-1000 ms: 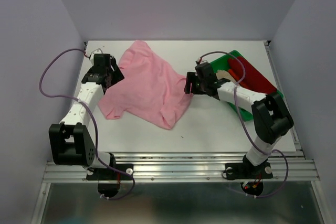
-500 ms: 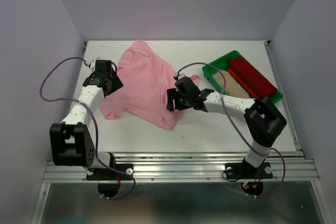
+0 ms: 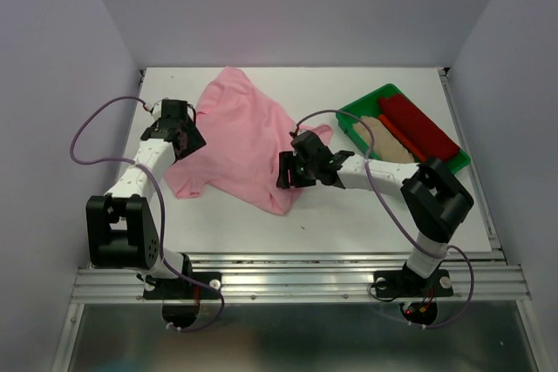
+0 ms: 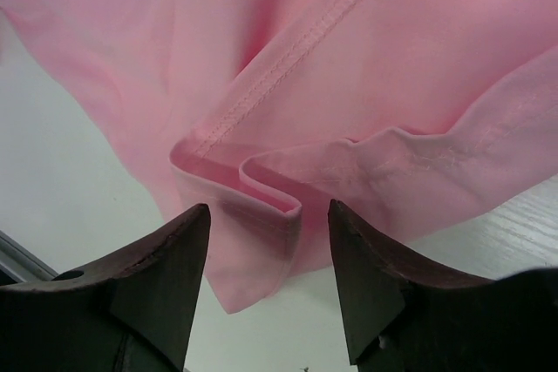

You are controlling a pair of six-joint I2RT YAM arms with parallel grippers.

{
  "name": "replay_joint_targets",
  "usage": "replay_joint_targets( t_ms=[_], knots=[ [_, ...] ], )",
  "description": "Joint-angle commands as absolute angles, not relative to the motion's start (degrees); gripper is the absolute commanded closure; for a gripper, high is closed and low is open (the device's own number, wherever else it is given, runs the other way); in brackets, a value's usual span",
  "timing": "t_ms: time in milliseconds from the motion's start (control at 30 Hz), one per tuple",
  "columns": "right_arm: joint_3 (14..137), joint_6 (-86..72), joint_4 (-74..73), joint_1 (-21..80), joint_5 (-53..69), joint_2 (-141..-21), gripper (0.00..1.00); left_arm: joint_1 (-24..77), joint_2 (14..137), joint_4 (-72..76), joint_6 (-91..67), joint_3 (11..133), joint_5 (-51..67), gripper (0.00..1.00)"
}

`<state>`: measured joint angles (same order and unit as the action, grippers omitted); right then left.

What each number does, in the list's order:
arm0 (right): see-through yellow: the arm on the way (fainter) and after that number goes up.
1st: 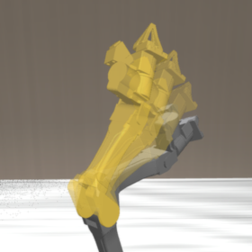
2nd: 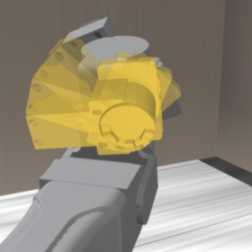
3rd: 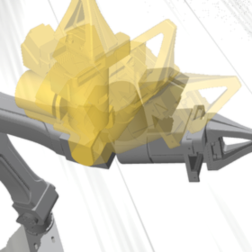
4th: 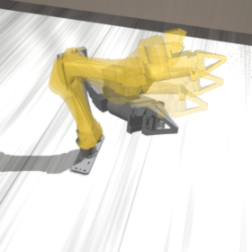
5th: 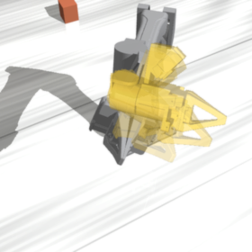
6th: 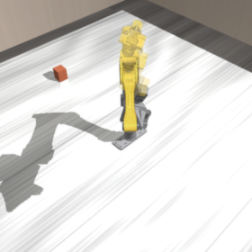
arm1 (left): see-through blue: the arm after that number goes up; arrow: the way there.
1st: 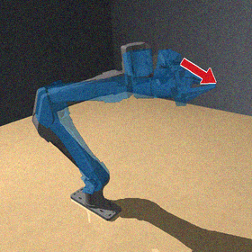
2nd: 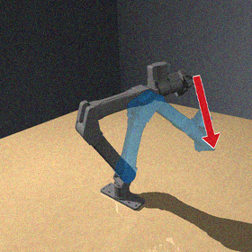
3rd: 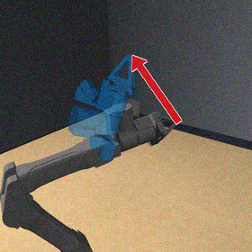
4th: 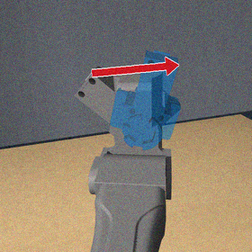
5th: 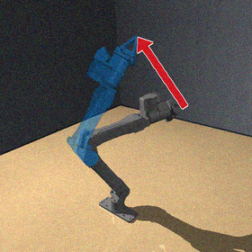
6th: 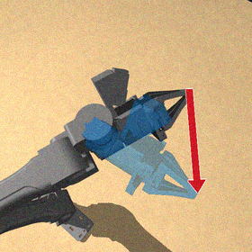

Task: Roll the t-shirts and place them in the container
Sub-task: Flatten out the T-shirt at the center of the board.

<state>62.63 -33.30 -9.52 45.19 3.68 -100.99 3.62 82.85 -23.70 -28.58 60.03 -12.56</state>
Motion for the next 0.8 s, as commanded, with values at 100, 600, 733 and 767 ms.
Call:
replay_joint_targets(
  t_ms=[100, 600, 733, 767],
  knots=[
    [60.5, -35.3, -6.2, 45.4, 4.2, -100.7, 0.67, 3.3, 82.2, -22.9, -28.2, 62.5, -13.4, 0.23],
    [58.9, -31.3, -16.9, 39.0, -8.8, -80.4, 0.99, 3.3, 85.8, -23.6, -26.6, 71.7, -10.6, 0.22],
    [52.5, -36.4, -22.0, 39.0, -5.7, -73.6, 0.99, 3.3, 85.9, -23.4, -26.6, 71.5, -9.6, 0.22],
    [48.4, -38.1, -23.5, 40.6, -5.5, -72.1, 0.99, 3.3, 85.8, -23.1, -26.7, 71.0, -9.3, 0.22]
  ],
)
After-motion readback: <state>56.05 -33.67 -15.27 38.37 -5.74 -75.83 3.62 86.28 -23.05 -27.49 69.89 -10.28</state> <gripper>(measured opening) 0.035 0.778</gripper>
